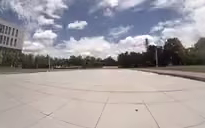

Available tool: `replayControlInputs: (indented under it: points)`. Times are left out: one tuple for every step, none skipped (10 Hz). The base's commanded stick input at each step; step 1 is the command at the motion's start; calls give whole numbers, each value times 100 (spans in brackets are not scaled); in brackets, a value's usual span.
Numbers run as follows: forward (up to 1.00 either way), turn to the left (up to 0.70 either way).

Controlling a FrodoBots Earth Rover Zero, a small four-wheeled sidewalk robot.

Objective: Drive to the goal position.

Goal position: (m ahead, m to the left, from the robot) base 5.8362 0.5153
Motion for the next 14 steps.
replayControlInputs:
  points:
    - [70, 0]
    - [70, 0]
    - [70, 0]
    - [70, 0]
    - [70, 0]
    - [70, 0]
    - [70, 0]
    - [70, 0]
    - [70, 0]
    - [70, 0]
    - [70, 0]
    - [70, 0]
    - [70, 0]
    - [70, 0]
